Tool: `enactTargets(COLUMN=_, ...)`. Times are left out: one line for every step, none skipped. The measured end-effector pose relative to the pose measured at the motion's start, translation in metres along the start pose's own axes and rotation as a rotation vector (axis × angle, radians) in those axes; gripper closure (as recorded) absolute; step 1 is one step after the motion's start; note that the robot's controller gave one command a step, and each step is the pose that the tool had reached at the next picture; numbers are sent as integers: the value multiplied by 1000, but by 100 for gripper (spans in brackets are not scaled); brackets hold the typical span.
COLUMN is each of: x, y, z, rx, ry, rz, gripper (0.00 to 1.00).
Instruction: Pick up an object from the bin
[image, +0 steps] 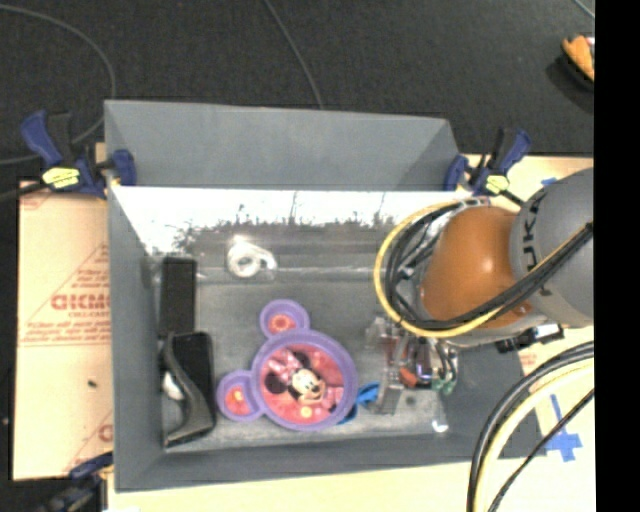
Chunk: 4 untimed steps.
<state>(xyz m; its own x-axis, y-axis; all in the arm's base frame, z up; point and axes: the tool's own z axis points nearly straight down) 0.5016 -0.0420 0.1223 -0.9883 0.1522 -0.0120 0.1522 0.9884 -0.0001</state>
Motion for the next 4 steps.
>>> enactTargets(x=20, y=35, z=22, rx=0, ry=20, rz=-14, gripper=0)
enactTargets(x=32, y=29, z=52, rx=-1, ry=-2, rz=293, gripper=0)
enactTargets(x=34, y=31, z=50, rx=-1, ry=18, rz=114, gripper=100)
enactTargets(x=34, y=31, z=50, rx=-1, ry=18, rz=114, gripper=100)
